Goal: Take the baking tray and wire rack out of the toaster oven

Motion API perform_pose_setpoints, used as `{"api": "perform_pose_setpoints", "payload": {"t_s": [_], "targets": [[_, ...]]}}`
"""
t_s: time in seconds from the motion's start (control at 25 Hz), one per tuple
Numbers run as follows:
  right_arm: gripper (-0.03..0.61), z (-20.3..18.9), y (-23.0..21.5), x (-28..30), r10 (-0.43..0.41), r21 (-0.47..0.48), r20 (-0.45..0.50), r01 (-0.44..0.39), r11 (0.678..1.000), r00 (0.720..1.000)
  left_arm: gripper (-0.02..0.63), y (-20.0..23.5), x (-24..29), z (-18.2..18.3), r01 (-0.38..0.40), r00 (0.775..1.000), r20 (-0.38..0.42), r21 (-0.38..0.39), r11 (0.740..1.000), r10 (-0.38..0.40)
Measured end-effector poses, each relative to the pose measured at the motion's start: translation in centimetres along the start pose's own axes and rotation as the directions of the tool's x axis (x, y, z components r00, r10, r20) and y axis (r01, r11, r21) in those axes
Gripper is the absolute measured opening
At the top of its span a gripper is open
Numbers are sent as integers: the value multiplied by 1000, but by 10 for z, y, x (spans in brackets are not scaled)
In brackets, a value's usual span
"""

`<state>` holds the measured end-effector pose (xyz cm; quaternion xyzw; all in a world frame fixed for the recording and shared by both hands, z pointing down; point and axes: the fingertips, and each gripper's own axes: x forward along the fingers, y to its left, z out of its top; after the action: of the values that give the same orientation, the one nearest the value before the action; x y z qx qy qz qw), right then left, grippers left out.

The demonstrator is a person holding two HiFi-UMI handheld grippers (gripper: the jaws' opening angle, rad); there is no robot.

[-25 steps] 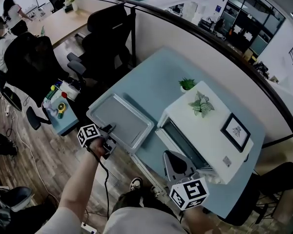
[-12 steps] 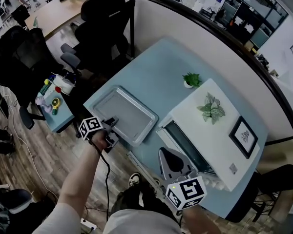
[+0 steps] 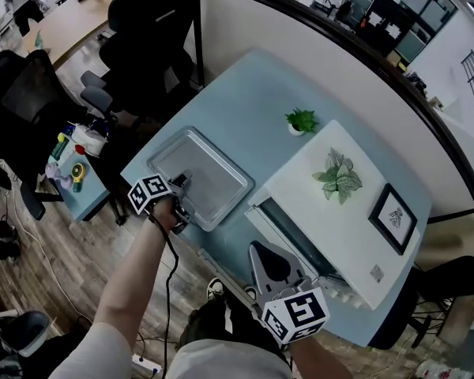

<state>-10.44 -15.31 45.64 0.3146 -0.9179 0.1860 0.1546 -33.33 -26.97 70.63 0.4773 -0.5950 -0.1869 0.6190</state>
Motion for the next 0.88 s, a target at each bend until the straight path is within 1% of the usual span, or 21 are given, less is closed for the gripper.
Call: {"api": "perform_pose_setpoints", "payload": {"t_s": [0.12,0.32,0.4,0.48,0.56,0.72,0.88], "targets": [[3,-3,-6,-2,-14,13,-5,14,1000,1000,249,-11,12,-1,-15,1000,21,16,1000,15],[3,-6,-14,-6,-29,33,-8,29,999,1000,330,-30,32,-1,-85,996,19,120,989,84],[3,-6,-15,-8,-31,34,-9,31,999,999,374,-34,37,0,-116,993,27,128,985,113],[3,-7,-17,-11,-36,41,-9,36,999,999,390,-36,42,1,-157,988,33,128,979,154],[3,-9,-19,-15,-42,56,-10,43,998,999,394,-35,45,0,-212,977,33,137,968,209],[3,-13,-21,-22,-49,78,-14,49,996,999,393,-31,50,-3,-322,946,14,178,930,325],[3,-15,-21,-27,-46,107,-9,46,993,999,398,-30,55,-7,-385,916,-23,239,891,401]]}}
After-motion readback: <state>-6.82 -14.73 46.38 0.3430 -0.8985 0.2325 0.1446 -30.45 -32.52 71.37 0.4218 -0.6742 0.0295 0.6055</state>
